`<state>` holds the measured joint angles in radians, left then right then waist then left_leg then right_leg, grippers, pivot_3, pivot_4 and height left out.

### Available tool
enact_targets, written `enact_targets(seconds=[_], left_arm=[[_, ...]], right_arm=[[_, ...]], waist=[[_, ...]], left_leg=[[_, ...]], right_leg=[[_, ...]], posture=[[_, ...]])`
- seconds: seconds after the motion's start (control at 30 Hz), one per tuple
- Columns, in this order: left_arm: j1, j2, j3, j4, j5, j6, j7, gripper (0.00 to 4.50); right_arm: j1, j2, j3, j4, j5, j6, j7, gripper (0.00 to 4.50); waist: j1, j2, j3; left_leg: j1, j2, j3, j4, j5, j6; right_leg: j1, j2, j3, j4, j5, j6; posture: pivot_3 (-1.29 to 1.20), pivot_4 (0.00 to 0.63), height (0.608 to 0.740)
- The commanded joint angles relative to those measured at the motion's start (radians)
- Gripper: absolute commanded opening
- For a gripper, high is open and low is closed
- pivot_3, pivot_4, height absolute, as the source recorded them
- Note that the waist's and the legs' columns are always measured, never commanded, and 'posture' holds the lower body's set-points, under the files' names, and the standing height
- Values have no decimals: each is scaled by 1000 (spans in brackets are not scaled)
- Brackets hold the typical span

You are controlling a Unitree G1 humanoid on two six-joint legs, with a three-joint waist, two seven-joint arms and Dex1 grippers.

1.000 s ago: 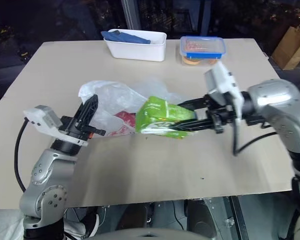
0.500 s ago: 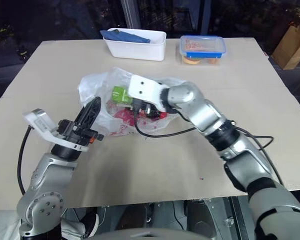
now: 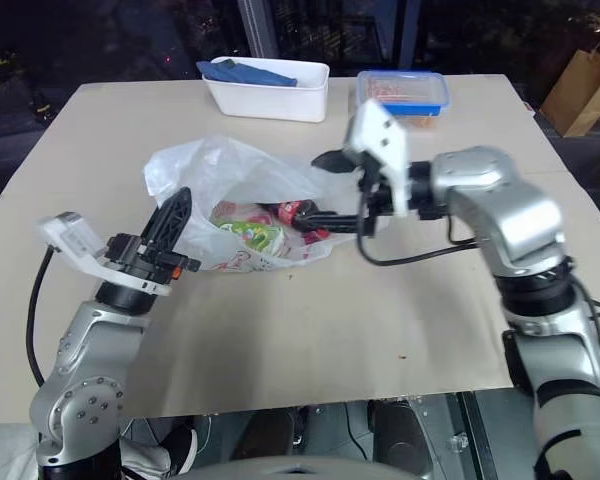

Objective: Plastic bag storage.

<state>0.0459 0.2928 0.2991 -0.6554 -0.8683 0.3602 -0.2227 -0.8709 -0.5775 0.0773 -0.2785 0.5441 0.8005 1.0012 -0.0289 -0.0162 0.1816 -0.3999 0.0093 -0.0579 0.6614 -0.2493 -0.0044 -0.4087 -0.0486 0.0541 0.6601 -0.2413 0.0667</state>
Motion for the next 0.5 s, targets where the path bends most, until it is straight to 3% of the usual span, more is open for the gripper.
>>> enact_targets(seconds=[0.03, 0.2, 0.43, 0.5], left_arm=[[4, 7, 2, -18, -2, -16, -15, 0], [19, 2, -5, -21, 1, -20, -26, 0], [10, 0, -25, -15, 14, -19, -30, 0], [6, 6, -24, -13, 13, -17, -31, 0]], right_arm=[[-17, -59, -154, -25, 88, 99, -60, 4467], [121, -164, -158, -68, 88, 208, -117, 4467], [209, -45, -116, -102, 137, 285, -235, 4467], [186, -15, -142, -94, 169, 300, -254, 3935]], waist=[[-3, 0, 0], [3, -2, -1], [-7, -1, -1], [-6, -1, -1]], left_leg=[[0, 0, 0, 0, 0, 0], [0, -1, 0, 0, 0, 0], [0, 0, 0, 0, 0, 0], [0, 0, 0, 0, 0, 0]], right_leg=[[0, 0, 0, 1, 0, 0], [2, -1, 0, -2, 0, 0], [1, 0, 1, -2, 0, 0], [1, 0, 1, -2, 0, 0]], posture=[[0, 150, 740], [0, 150, 740], [0, 150, 740], [0, 150, 740]])
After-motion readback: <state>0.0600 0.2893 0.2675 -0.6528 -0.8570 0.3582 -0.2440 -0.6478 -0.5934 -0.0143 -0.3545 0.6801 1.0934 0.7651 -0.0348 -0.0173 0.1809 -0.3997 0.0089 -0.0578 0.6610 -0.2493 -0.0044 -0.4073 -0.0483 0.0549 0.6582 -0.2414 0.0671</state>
